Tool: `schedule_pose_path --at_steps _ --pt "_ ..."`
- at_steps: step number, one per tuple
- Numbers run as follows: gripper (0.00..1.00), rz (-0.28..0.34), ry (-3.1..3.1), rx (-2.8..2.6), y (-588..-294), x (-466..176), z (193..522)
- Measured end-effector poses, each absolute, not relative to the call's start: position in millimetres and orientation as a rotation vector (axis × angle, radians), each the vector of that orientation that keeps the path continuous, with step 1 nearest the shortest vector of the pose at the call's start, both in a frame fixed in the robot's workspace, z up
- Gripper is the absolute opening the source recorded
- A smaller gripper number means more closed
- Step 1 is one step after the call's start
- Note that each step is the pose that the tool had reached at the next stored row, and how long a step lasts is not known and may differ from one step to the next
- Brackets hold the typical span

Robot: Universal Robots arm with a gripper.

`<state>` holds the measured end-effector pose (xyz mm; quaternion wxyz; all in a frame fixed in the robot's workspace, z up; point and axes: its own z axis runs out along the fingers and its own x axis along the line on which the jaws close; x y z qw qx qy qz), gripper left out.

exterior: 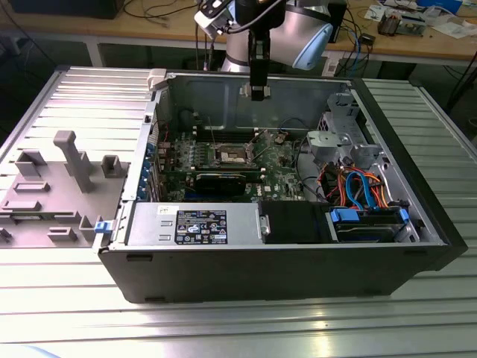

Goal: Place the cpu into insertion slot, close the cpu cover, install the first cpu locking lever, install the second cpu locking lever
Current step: 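Place the cpu into insertion slot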

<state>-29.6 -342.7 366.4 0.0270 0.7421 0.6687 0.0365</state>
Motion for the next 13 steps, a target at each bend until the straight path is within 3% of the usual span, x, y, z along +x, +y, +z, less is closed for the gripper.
schedule_pose_path --at_steps 13 --pt "0.54 0.113 2.062 2.295 -342.7 -29.6 366.3"
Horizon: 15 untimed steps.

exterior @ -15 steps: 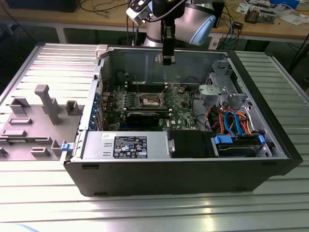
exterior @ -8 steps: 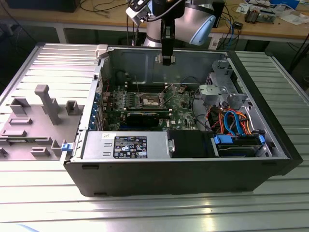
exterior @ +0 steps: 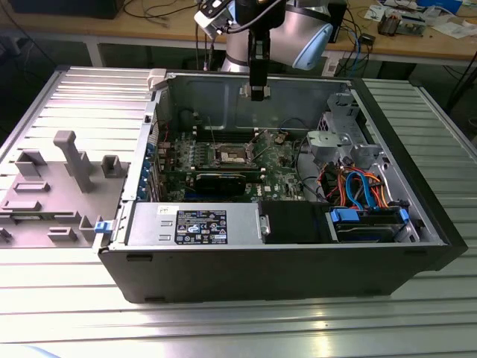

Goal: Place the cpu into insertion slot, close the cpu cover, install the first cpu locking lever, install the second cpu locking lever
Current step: 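Place the cpu into insertion slot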

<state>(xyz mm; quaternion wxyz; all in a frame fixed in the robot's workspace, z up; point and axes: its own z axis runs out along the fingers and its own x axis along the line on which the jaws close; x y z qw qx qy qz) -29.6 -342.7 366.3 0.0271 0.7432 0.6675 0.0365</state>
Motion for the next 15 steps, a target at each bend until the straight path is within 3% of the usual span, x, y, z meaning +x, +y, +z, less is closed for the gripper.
schedule_pose_path --at_steps 15 --pt "0.54 0.108 1.930 2.402 -342.7 -29.6 365.8"
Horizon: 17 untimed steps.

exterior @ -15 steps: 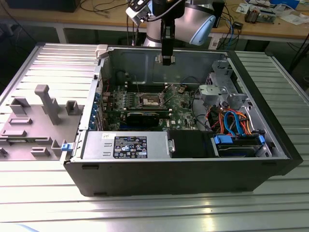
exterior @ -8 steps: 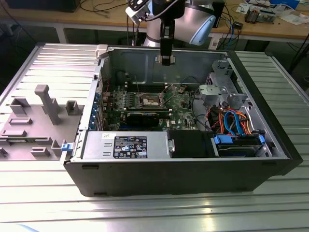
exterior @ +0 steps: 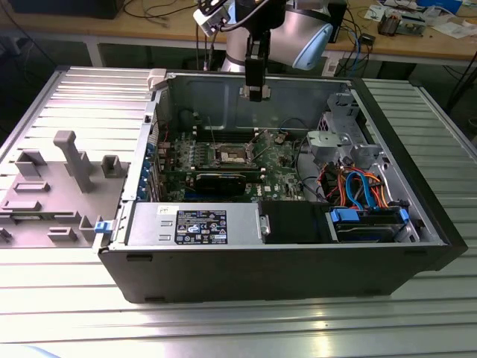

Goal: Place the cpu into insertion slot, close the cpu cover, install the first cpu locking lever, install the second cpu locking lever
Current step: 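Place the cpu into insertion slot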

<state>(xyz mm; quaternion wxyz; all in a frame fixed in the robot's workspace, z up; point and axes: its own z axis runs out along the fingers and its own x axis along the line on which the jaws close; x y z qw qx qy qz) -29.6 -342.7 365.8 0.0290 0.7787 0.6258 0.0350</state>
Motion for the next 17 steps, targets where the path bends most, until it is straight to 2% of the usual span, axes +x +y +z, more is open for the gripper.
schedule_pose_path --at_steps 17 --pt "0.54 0.105 1.859 2.455 -342.7 -29.6 365.5"
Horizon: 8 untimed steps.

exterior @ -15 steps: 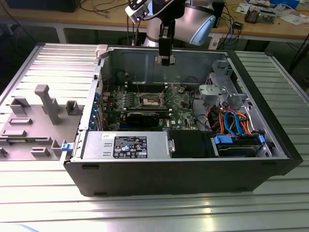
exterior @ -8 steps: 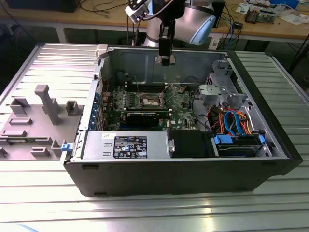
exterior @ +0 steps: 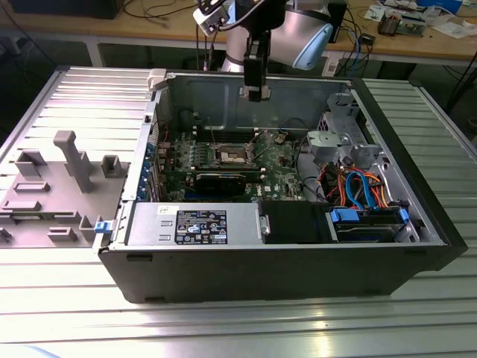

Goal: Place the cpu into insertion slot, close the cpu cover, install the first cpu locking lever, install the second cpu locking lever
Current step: 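Place the cpu into insertion slot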

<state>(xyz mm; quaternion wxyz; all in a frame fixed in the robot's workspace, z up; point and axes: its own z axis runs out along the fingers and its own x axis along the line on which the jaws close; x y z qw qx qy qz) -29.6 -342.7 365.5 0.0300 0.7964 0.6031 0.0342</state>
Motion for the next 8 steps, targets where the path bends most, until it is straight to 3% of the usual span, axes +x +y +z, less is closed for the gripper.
schedule_pose_path --at_steps 8 --pt "0.54 0.108 1.922 2.409 -343.3 -29.8 363.3"
